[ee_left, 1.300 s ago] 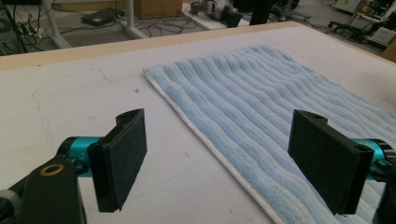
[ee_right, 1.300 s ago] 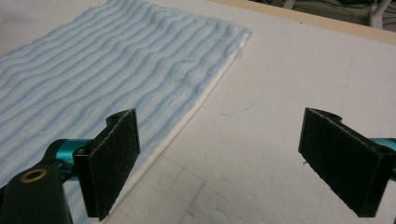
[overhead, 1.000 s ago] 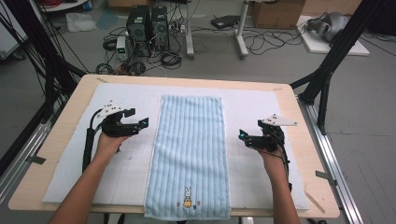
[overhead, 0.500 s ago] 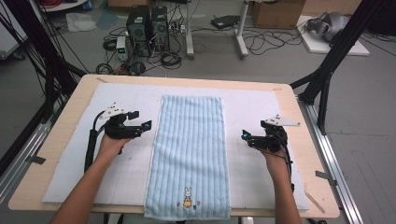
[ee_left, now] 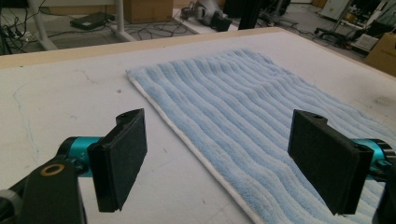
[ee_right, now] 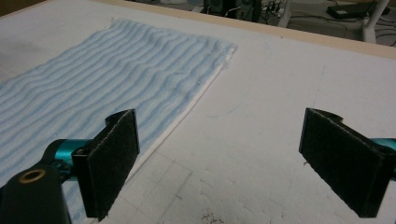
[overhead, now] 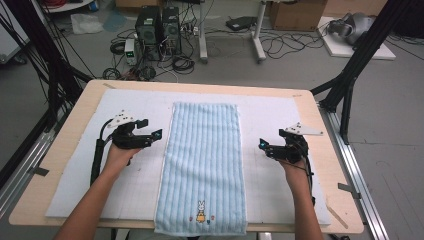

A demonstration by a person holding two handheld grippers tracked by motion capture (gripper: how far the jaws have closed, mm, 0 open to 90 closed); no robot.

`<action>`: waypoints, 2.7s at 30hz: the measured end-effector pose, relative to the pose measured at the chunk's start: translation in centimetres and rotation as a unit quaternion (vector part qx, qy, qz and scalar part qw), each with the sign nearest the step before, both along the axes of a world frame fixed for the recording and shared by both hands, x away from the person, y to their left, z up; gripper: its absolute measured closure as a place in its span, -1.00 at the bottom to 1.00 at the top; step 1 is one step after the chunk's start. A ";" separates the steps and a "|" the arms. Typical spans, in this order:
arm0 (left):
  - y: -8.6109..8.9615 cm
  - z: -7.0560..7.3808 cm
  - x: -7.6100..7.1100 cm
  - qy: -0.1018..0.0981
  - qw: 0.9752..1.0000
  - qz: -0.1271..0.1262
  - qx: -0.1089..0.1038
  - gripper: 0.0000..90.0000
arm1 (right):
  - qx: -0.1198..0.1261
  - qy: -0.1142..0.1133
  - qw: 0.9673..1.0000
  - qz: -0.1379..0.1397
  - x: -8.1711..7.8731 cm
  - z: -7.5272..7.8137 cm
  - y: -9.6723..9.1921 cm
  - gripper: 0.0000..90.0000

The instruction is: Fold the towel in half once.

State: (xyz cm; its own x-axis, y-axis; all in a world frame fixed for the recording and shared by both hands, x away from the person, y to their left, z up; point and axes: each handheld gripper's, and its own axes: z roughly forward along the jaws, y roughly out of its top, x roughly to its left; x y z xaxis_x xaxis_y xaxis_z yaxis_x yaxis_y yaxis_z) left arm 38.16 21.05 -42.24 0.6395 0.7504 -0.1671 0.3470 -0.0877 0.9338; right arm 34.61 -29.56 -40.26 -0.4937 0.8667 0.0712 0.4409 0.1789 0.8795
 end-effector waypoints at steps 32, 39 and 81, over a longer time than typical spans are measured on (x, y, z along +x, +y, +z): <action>-7.5 -2.7 5.5 0.088 0.983 0.019 0.159 0.09 | 0.009 0.019 1.000 0.000 0.1 -0.4 -0.1 -0.75; -7.5 -2.7 5.3 0.082 0.983 0.015 0.163 0.37 | 0.004 0.021 1.000 0.002 0.2 -0.6 0.0 -0.75; -6.1 -2.3 5.9 0.097 0.992 0.015 0.075 0.91 | -0.087 0.121 0.988 0.029 9.7 -3.9 10.1 0.89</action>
State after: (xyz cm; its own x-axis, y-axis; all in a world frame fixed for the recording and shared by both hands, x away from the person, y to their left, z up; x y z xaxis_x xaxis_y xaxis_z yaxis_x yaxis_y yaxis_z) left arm 44.06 14.90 -44.54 0.5836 0.7940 -0.1700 0.5237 -0.2081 0.8261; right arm 44.35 -19.47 -44.17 -0.5288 0.8475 0.0457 0.6200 0.3489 0.7027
